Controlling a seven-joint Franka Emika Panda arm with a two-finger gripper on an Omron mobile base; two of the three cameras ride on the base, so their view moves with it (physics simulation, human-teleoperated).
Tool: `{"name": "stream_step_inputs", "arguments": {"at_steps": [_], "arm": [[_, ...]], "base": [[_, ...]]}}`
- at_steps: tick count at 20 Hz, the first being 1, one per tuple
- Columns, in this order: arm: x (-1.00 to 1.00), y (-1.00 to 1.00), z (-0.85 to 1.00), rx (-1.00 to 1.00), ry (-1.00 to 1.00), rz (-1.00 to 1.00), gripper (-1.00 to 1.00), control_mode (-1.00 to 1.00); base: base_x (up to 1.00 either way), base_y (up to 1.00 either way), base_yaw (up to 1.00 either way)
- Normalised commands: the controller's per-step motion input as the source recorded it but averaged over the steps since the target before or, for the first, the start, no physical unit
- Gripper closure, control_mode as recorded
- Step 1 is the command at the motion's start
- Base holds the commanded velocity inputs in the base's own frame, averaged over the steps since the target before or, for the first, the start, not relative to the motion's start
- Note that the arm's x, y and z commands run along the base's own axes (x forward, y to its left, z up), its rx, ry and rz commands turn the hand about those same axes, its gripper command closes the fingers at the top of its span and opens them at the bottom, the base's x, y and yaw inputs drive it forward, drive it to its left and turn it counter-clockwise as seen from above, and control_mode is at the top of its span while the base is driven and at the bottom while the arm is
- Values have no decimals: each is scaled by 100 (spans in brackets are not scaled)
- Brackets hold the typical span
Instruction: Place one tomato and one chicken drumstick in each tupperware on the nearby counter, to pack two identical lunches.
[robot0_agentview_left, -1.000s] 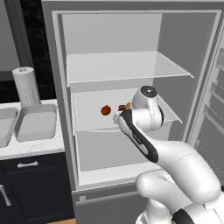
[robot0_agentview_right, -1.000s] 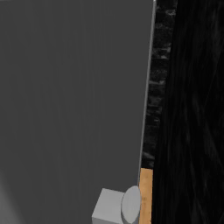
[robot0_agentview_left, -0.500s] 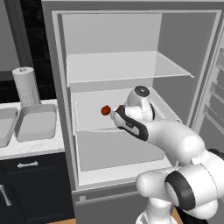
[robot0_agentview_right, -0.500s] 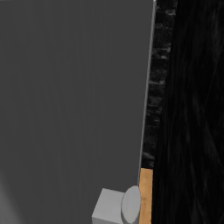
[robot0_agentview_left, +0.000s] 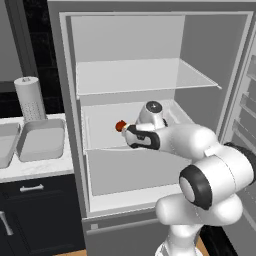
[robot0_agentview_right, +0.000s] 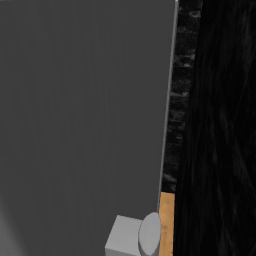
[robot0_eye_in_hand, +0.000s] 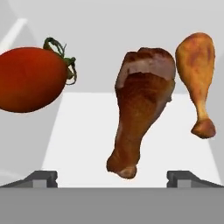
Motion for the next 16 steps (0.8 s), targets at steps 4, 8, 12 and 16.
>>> {"name": "stream_step_inputs", "arguments": {"at_steps": [4, 8, 12, 16], "arm": [[44, 0, -22, 0, 0, -3, -100, -100], [46, 0, -18, 0, 2, -2, -100, -100], [36, 0, -44, 0, 0, 0, 100, -100], [6, 0, -76, 0, 5, 0, 100, -100]], "base": [[0, 0, 0], [0, 0, 0], [0, 0, 0], [0, 0, 0]]}}
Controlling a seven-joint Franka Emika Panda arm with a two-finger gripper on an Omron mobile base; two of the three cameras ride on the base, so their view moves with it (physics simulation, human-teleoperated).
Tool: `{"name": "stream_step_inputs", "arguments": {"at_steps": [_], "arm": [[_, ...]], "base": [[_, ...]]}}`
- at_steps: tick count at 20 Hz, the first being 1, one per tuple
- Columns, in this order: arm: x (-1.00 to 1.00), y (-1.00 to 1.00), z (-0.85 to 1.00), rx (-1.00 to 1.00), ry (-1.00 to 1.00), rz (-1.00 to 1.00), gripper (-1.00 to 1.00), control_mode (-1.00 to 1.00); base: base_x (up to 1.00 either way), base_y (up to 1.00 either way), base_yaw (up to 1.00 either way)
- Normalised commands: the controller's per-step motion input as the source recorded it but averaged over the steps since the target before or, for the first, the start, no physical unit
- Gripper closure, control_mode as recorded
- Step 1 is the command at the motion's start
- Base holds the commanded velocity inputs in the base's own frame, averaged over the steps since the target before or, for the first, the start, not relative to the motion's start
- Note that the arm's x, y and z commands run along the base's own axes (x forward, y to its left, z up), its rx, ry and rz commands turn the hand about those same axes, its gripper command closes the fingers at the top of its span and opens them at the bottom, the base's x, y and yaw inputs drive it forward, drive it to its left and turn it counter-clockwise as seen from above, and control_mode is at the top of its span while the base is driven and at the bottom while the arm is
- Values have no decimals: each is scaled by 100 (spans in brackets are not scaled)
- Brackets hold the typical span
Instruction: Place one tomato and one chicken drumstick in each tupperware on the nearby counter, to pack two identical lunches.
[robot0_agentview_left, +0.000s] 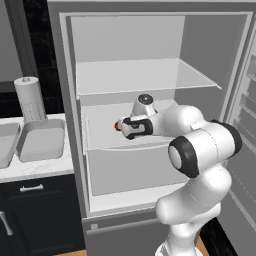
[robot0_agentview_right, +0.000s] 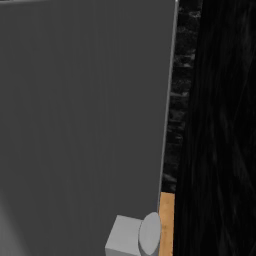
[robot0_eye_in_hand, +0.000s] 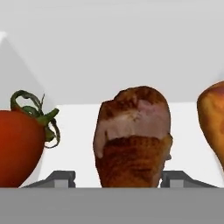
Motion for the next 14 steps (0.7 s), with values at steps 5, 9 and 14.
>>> {"name": "stream_step_inputs", "arguments": {"at_steps": [5, 9, 14], "arm": [[-21, 0, -86, -1, 0, 0, 100, -100], [-100, 0, -95, -5, -17, 0, 100, -100], [-100, 0, 7, 0, 2, 0, 100, -100]], "base": [[0, 0, 0], [0, 0, 0], [0, 0, 0]]}}
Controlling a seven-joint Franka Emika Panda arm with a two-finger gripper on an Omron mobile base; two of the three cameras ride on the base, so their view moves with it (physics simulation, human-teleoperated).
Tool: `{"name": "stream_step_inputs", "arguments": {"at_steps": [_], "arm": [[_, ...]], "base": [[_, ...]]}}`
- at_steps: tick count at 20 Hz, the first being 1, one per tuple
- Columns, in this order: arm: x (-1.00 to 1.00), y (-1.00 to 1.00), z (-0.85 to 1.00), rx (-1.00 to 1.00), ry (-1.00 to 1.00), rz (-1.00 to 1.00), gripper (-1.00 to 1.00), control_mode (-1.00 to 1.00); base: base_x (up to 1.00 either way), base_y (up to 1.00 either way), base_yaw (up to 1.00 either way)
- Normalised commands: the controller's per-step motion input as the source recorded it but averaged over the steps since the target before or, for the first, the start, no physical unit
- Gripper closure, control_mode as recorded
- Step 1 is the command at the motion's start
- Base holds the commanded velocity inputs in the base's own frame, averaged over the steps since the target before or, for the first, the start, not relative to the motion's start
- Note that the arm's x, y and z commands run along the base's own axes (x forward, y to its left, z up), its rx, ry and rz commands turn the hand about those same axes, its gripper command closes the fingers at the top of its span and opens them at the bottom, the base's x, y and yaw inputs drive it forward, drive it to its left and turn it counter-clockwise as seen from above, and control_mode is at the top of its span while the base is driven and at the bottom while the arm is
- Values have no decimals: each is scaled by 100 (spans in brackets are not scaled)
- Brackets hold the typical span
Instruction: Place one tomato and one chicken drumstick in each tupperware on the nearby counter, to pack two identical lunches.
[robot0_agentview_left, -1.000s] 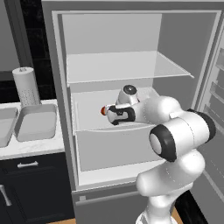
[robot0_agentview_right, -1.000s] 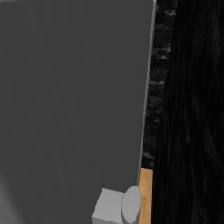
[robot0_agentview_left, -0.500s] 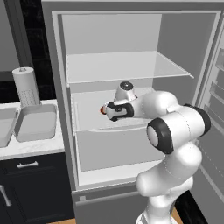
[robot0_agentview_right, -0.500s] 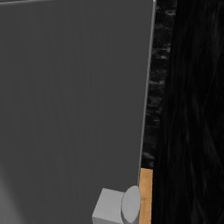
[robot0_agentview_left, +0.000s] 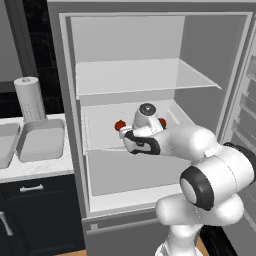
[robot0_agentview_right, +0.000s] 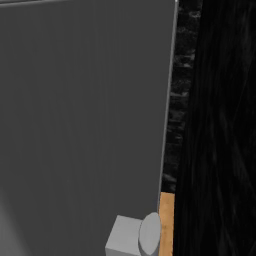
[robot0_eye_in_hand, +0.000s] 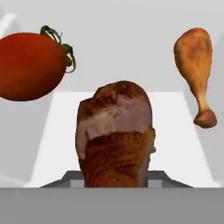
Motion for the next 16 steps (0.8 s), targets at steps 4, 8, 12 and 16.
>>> {"name": "stream_step_inputs", "arguments": {"at_steps": [4, 8, 12, 16], "arm": [[-100, 0, 81, 2, 10, 0, 100, -100], [-96, -27, 96, 0, 3, 0, 100, -100], [-98, -53, 80, 0, 0, 0, 100, -100], [-98, -57, 57, 0, 0, -3, 100, -100]], "base": [[0, 0, 0], [0, 0, 0], [0, 0, 0], [0, 0, 0]]}}
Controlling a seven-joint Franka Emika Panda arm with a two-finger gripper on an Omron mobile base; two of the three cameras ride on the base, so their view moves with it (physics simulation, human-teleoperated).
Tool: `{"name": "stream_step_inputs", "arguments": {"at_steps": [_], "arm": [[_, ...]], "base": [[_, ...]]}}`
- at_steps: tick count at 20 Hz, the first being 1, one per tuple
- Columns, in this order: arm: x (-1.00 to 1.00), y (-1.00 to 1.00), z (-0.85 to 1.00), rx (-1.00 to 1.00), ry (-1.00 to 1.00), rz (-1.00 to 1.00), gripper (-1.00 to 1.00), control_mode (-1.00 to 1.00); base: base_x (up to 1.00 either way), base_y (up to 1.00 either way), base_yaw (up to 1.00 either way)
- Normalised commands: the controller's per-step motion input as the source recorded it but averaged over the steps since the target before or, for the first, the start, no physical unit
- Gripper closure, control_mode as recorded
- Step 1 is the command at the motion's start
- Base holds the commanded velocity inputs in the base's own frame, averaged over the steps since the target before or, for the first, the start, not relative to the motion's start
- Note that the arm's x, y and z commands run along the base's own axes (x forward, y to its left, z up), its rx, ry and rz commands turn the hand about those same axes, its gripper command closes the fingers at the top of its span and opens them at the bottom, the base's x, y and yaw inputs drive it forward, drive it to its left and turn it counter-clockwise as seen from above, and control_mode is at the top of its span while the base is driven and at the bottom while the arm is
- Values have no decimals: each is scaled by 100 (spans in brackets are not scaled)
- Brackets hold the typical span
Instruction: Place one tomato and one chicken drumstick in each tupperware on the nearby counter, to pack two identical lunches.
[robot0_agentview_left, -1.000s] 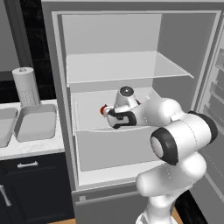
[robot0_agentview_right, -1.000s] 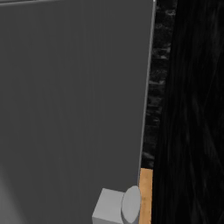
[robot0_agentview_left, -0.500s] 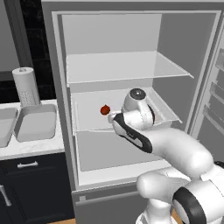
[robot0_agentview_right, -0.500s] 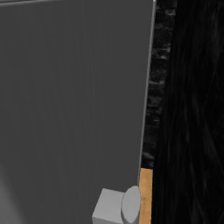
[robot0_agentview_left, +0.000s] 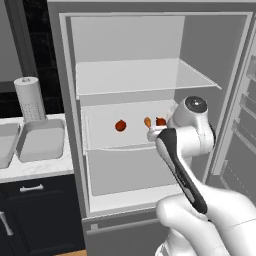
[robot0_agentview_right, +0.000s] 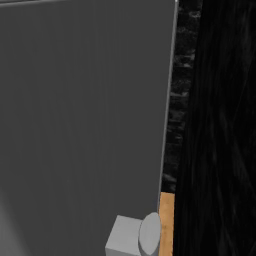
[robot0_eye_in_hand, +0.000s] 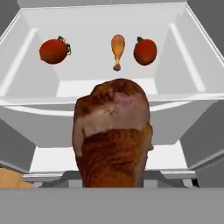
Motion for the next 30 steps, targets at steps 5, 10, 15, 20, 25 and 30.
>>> {"name": "stream_step_inputs", "arguments": {"at_steps": [5, 10, 15, 20, 25, 30], "arm": [[-47, -6, 43, 0, 0, 0, 100, 100], [0, 0, 0, 0, 0, 0, 100, 100], [0, 0, 0, 0, 0, 0, 100, 100], [0, 0, 0, 0, 0, 0, 100, 100], [0, 0, 0, 0, 0, 0, 100, 100], [0, 0, 0, 0, 0, 0, 100, 100]], "base": [[-29, 9, 1], [-64, 91, 6], [-58, 100, 2], [5, 100, 0], [87, 100, 0], [98, 62, 0]]}}
